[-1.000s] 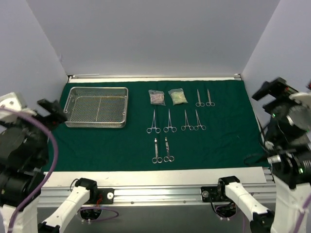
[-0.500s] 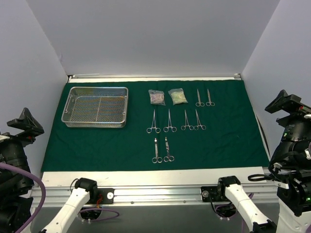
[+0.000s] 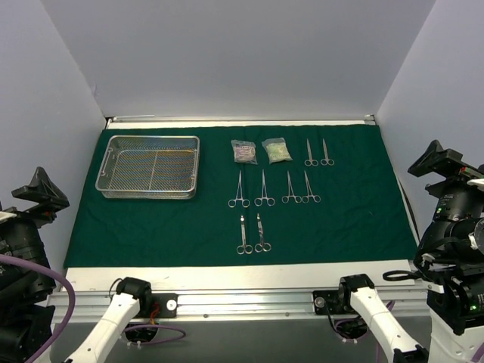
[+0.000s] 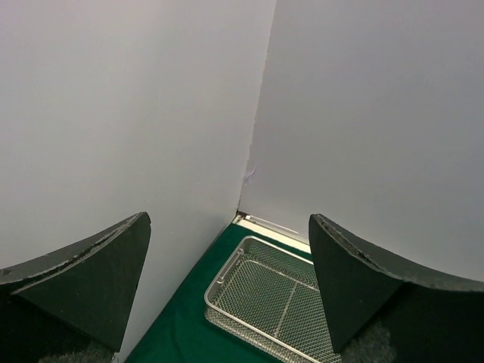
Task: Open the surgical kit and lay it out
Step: Reset both arms
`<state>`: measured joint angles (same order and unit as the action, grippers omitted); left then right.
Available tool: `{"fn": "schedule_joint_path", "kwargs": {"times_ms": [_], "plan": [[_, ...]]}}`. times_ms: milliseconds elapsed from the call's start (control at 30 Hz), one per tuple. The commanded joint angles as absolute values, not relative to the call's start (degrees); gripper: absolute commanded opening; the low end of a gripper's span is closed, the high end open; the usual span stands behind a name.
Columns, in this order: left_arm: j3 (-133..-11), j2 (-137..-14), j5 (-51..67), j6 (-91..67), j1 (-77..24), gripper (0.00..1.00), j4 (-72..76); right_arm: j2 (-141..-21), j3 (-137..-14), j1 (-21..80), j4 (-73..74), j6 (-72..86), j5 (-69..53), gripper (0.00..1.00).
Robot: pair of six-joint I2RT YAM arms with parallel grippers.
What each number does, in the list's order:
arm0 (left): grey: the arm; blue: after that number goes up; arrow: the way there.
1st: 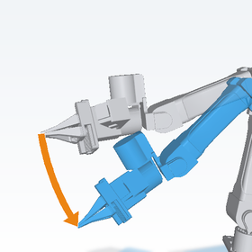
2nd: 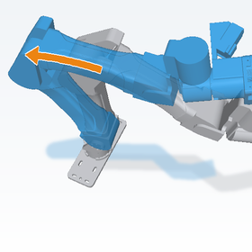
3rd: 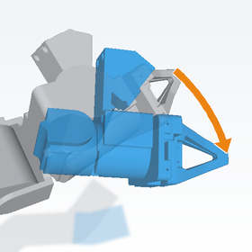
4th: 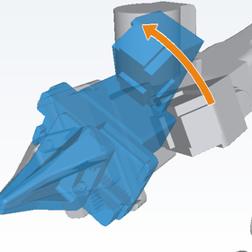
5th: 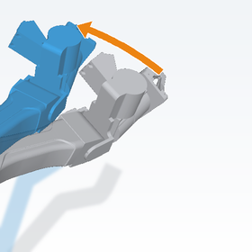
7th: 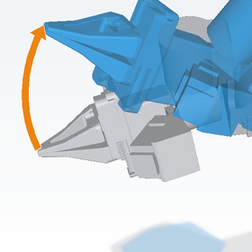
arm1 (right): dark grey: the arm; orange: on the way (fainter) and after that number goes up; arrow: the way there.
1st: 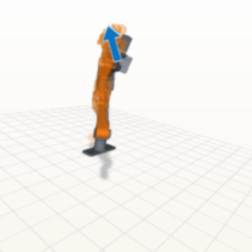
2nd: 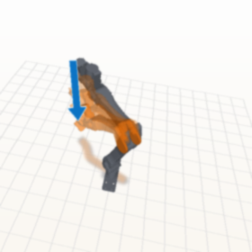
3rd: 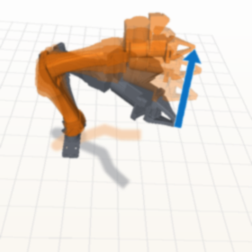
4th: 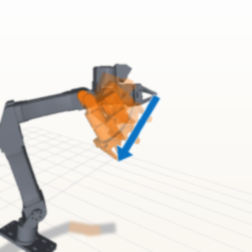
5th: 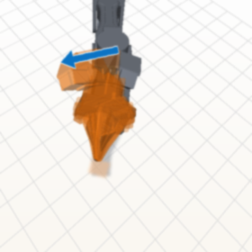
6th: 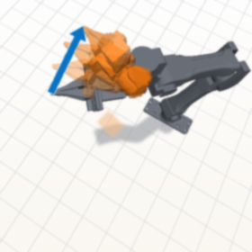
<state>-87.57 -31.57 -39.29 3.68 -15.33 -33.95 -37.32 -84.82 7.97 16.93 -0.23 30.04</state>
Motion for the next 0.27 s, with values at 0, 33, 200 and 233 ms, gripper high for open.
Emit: {"fn": "schedule_joint_path", "kwargs": {"times_ms": [0,33,200,233], "plan": [[-86.84,-31.03,-39.73,4.31,-15.56,0.94,-29.89,-37.27,-84.29,8.35,13.10,-0.18,29.36,1.00],[-86.66,-30.94,-39.64,4.31,-15.56,0.94,-29.71,-37.35,-84.20,8.35,12.92,-0.09,29.18,1.00],[-85.96,-30.85,-39.20,3.17,-15.56,0.94,-29.53,-37.62,-84.02,8.35,12.31,-0.09,28.74,1.00],[-85.87,-30.85,-39.11,3.08,-15.56,0.94,-29.36,-37.62,-83.85,8.35,12.13,-0.17,28.57,1.00]]}}
